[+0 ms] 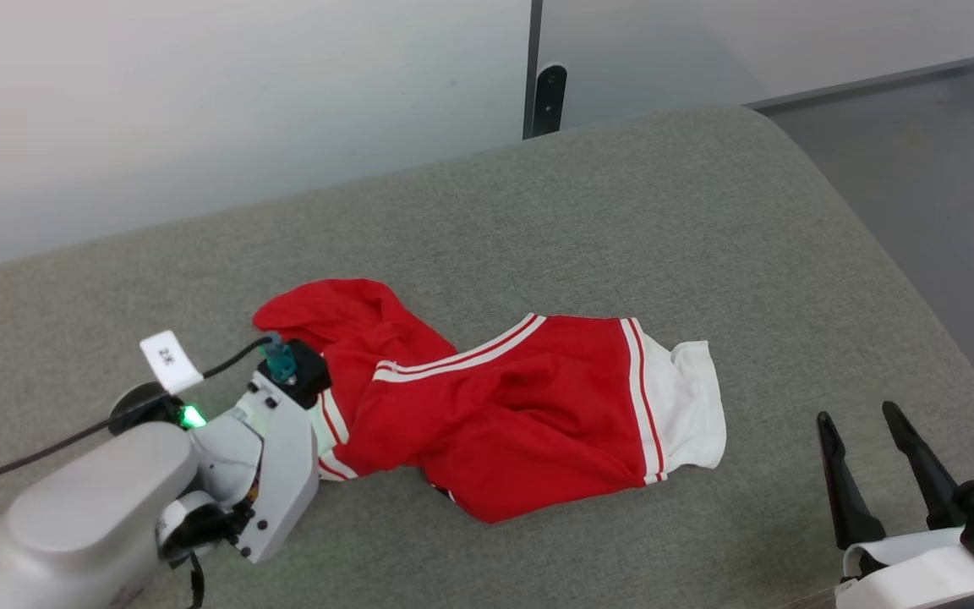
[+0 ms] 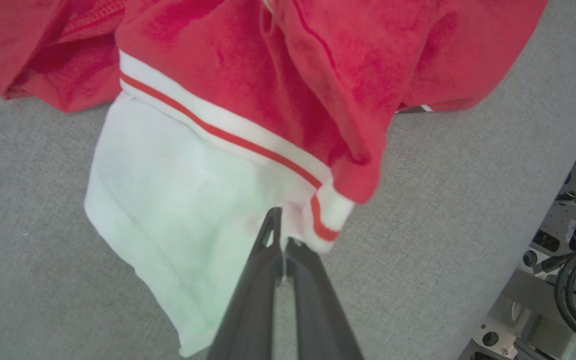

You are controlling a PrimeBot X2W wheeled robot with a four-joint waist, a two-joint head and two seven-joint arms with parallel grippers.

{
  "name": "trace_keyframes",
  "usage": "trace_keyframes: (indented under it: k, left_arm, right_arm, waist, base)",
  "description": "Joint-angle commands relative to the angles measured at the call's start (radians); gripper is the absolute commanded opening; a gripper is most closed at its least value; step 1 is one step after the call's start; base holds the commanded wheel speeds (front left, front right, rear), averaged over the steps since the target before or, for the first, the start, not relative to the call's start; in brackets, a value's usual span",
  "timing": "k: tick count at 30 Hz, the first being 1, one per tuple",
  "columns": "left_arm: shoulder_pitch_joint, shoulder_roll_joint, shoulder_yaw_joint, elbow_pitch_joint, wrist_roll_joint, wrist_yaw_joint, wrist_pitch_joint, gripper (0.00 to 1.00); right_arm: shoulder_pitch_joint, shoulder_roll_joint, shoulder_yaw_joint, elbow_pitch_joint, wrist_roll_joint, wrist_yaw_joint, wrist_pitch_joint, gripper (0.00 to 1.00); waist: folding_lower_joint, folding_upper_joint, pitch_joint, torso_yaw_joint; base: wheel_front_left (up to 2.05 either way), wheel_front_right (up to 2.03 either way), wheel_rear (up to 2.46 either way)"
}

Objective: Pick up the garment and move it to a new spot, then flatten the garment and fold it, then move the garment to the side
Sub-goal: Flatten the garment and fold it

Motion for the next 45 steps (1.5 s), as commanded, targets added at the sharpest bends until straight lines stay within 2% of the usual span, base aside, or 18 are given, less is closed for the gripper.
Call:
trace_keyframes:
  k: [1,7,14,15,23,27,32,37,45]
  left_arm:
    - [-0.016,-0.004,-0.012,0.0,-0.012,0.001,0.002,0.0]
    - [-0.054,-0.014,-0.042,-0.005,-0.034,0.001,0.014,0.0]
    - [-0.095,-0.048,-0.059,-0.002,-0.037,0.001,0.001,0.0]
    - [-0.095,-0.048,-0.059,-0.002,-0.037,0.001,0.001,0.0]
    - [-0.148,-0.103,-0.069,0.004,-0.032,0.001,-0.016,0.0]
    - [-0.177,-0.132,-0.071,0.003,-0.025,0.001,-0.022,0.0]
    - [-0.198,-0.161,-0.072,0.008,-0.019,0.001,-0.024,0.0]
    - [-0.211,-0.181,-0.072,0.012,-0.011,0.001,-0.021,0.0]
    - [-0.229,-0.208,-0.072,0.021,-0.006,0.001,-0.029,0.0]
  right_arm:
    - [-0.009,-0.009,0.009,0.008,0.011,-0.001,-0.001,1.0]
    - [-0.048,-0.073,0.092,0.033,0.081,-0.001,0.036,1.0]
    - [-0.192,-0.199,0.19,0.024,0.219,-0.001,0.209,1.0]
    - [-0.192,-0.199,0.19,0.024,0.219,-0.001,0.209,1.0]
    - [-0.436,-0.348,0.386,0.139,0.432,-0.001,0.51,1.0]
    - [-0.546,-0.387,0.474,0.238,0.508,-0.001,0.614,1.0]
    - [-0.654,-0.392,0.545,0.377,0.605,-0.001,0.734,1.0]
    - [-0.739,-0.371,0.613,0.502,0.654,-0.001,0.849,1.0]
    - [-0.822,-0.317,0.637,0.713,0.688,-0.001,0.933,1.0]
  waist:
    - [0.0,-0.0001,-0.001,0.004]
    - [0.0,-0.0001,-0.001,0.027]
    - [0.0,-0.0001,0.015,0.066]
    - [0.0,-0.0001,0.015,0.066]
    - [0.0,-0.0001,0.051,0.128]
    - [0.0,-0.0001,0.08,0.164]
    - [0.0,-0.0001,0.109,0.202]
    - [0.0,-0.0001,0.129,0.227]
    - [0.0,-0.0001,0.152,0.264]
  base:
    - [0.0,0.0,0.0]
    - [0.0,0.0,0.0]
    - [0.0,0.0,0.0]
    - [0.0,0.0,0.0]
    - [0.0,0.0,0.0]
    - [0.0,0.0,0.0]
    - [0.0,0.0,0.0]
    - [0.0,0.0,0.0]
    - [0.0,0.0,0.0]
